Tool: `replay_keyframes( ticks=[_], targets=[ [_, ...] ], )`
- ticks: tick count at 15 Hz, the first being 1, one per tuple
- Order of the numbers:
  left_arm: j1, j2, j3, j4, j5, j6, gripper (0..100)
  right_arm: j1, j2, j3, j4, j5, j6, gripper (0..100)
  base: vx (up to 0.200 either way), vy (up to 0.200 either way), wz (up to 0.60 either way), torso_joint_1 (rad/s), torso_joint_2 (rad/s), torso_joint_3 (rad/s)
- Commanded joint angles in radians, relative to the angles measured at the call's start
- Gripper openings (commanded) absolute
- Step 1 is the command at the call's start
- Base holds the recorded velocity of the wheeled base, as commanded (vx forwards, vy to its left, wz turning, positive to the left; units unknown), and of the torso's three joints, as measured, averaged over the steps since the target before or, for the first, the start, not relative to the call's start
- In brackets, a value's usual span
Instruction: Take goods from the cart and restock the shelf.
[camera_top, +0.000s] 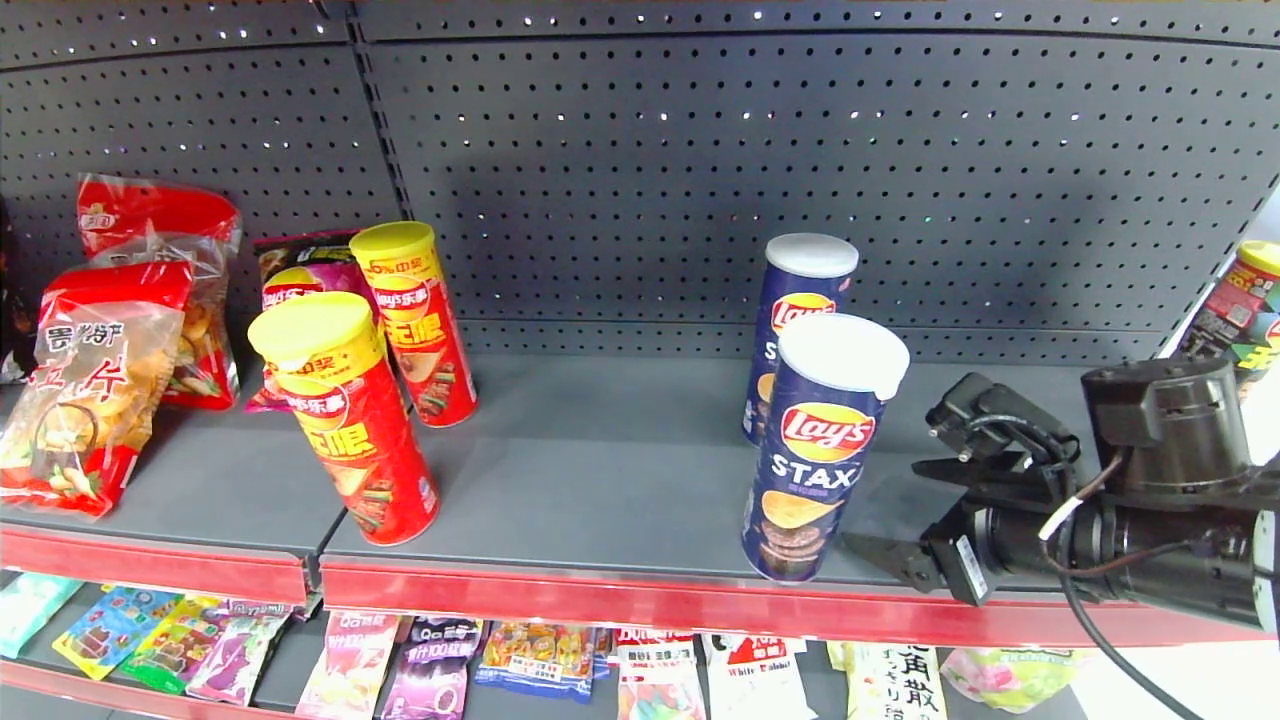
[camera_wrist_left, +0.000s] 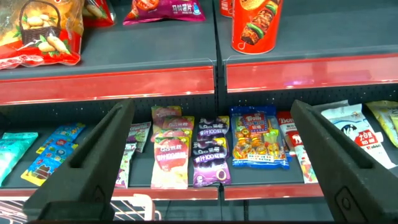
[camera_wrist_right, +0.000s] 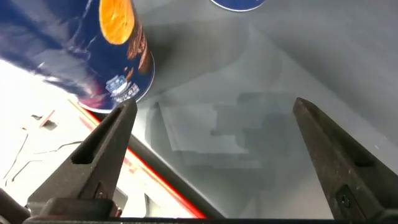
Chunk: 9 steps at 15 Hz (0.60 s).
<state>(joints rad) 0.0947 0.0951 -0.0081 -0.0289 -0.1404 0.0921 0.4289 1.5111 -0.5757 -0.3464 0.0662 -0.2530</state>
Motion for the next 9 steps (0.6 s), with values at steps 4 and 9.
replay_keyframes(
  ticks=[4, 9],
  targets=[
    [0.0, 0.002, -0.001, 0.001, -0.005, 0.0, 100, -0.019, -0.522, 0.205, 0.009, -0.111, 0.003, 100, 0.0, 0.0, 0.0, 0.0, 0.0, 0.0],
    [-0.001, 0.003, -0.001, 0.001, -0.034, 0.001, 100, -0.225, -1.095, 0.267, 0.185, -0.126, 0.026, 100, 0.0, 0.0, 0.0, 0.0, 0.0, 0.0]
  ],
)
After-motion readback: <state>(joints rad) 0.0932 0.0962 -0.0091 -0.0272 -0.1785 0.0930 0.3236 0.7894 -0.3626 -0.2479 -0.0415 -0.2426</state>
